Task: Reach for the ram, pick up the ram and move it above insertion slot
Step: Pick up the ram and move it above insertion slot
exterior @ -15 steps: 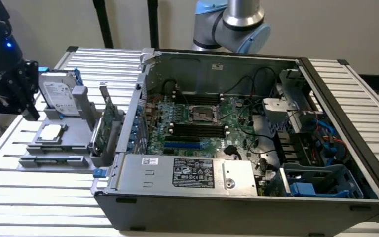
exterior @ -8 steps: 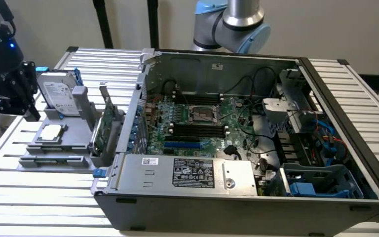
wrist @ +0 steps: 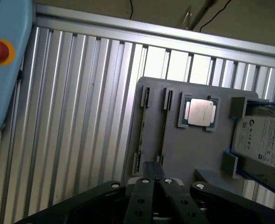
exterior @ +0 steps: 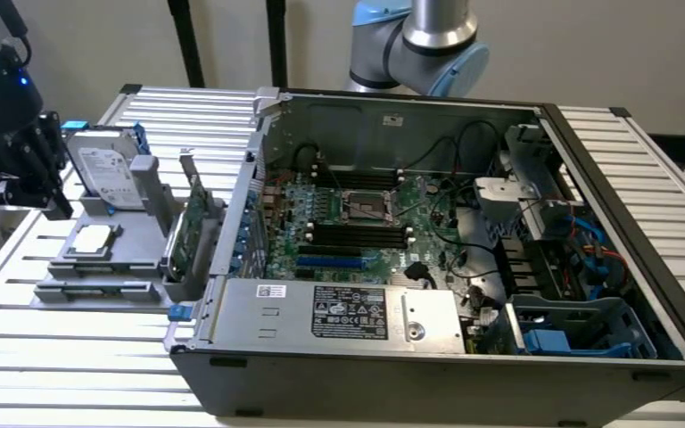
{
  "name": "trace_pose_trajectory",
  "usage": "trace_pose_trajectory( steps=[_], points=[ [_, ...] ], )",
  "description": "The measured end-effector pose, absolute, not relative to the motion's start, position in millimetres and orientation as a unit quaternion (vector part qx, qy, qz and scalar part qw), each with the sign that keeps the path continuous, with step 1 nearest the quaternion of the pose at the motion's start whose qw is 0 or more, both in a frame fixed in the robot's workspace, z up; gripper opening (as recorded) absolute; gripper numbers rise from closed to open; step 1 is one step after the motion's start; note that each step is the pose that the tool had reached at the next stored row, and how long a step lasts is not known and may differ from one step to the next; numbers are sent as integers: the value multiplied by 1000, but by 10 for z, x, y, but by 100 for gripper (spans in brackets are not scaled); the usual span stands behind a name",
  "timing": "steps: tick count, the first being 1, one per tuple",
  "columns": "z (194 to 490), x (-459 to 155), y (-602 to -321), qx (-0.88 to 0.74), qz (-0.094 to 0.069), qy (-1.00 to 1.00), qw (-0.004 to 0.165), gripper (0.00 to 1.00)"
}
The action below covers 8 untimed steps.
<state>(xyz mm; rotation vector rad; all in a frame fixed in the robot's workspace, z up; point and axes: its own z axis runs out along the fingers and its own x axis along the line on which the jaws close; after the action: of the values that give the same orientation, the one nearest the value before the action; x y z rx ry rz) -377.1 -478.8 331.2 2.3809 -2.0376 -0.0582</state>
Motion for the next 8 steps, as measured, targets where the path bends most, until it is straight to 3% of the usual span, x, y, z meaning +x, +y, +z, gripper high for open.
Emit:
trace_pose_trajectory(
  steps=[1, 4, 6, 7, 8],
  points=[
    [3313, -3771, -4788, 760, -19, -650, 4, 12],
    [3308, -3770, -4787, 760, -19, -650, 4, 30],
    [3281, -3771, -4788, 759, -19, -651, 4, 30],
    [3263, -3772, -4787, 759, -18, -651, 3, 36],
    [3245, -3772, -4788, 758, -18, -652, 3, 36]
  ],
)
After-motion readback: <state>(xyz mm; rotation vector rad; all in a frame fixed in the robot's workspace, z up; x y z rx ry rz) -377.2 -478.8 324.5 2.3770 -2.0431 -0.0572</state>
